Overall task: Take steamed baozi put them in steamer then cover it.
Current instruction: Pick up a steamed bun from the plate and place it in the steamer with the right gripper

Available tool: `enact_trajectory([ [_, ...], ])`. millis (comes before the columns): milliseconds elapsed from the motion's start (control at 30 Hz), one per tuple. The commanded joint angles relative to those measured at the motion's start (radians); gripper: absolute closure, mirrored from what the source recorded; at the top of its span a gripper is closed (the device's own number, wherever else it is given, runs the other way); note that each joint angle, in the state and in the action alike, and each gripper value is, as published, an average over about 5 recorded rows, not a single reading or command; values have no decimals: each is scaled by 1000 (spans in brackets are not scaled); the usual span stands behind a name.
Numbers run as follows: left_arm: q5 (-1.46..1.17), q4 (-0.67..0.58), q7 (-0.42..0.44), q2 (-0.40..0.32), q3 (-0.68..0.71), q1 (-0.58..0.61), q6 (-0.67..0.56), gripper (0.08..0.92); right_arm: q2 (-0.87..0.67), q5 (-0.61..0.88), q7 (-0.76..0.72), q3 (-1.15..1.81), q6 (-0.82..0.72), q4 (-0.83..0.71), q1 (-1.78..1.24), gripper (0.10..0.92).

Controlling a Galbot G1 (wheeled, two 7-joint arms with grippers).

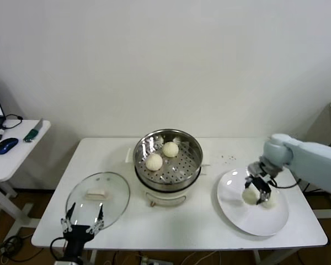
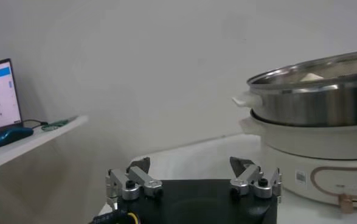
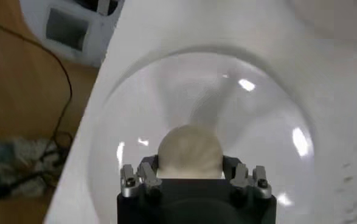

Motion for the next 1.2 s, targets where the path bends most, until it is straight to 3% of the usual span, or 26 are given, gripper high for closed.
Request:
enact_trajectory([
  [33,5,7,0,-6,13,-9,4,177,194,-59,-98,-44,299,5,325,338],
  [433,5,4,1,0,23,-25,13,177,478,-70,-106,44,457,-78,352,330],
  [667,-59,-7,5,21,16,-14,21,177,647,-199,-100,81,496,-121,213,330],
  [833,-76,-4,5,29,5,-6,19,177,722,-267,-100,80,538,-169,130,330],
  [1200,-86,5,6,35,9,-4,18,177,784,-266,-107,46,541,-184,41,321],
])
